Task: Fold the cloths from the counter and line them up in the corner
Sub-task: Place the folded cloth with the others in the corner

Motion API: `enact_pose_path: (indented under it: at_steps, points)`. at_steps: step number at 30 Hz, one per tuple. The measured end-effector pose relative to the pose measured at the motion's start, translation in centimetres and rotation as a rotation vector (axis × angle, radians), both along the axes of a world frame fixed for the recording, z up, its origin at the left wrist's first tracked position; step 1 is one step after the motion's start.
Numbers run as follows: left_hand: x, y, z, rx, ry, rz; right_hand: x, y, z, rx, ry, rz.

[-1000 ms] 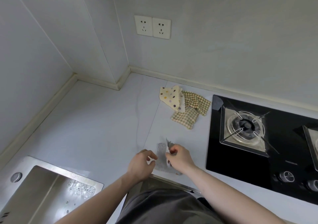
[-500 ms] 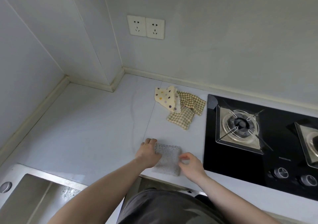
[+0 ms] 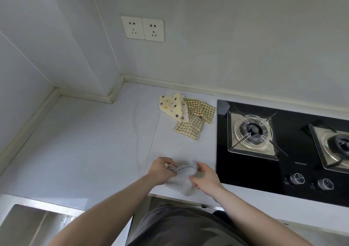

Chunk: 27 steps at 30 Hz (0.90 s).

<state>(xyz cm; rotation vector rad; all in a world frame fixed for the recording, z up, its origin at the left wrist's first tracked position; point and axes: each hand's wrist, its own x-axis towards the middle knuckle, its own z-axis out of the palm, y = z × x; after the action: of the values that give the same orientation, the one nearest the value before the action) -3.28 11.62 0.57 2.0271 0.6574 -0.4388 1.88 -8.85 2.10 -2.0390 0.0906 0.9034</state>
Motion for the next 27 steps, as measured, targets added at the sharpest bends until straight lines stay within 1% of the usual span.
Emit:
enact_pose_path:
  at_steps: [3, 7, 9, 12, 15, 17, 20, 22, 24, 25, 27]
  points:
    - [-0.8, 0.0, 0.4, -0.008, -0.022, 0.039, 0.0, 0.6, -0.3, -0.002, -0.06, -0.033]
    - [-1.9, 0.3, 0.6, -0.012, -0.023, 0.085, -0.5, 0.6, -0.2, -0.051, -0.205, 0.059]
    - [-2.6, 0.4, 0.7, 0.067, -0.035, 0.01, -1.2, 0.4, -0.3, -0.059, -0.258, 0.126]
    - [-3.9, 0.3, 0.5, 0.2, -0.041, -0.156, -2.3, -0.3, -0.8, -0.096, -0.341, 0.303]
    - [-5.1, 0.3, -0.1, 0.227, 0.002, -0.237, -2.9, -1.0, -1.6, -0.199, -0.396, 0.513]
    - [-5.4, 0.0, -0.3, 0.214, 0.002, -0.206, -3.4, -1.2, -1.6, -0.236, -0.38, 0.576]
    - [-5.0, -0.5, 0.1, 0.143, -0.003, -0.088, -3.8, -1.2, -1.3, -0.227, -0.326, 0.593]
    - [-4.7, -0.7, 0.3, 0.101, 0.014, -0.004, -3.9, -1.2, -1.2, -0.208, -0.3, 0.58]
    - [-4.9, -1.0, 0.6, 0.12, 0.028, 0.046, -4.2, -1.5, -1.1, -0.196, -0.276, 0.554]
    - [-4.9, -1.2, 0.8, 0.119, 0.013, 0.074, -4.3, -1.7, -1.0, -0.191, -0.275, 0.538]
    - [-5.0, -2.1, 1.2, 0.056, -0.062, 0.149, -4.8, -2.3, -0.9, -0.156, -0.265, 0.464]
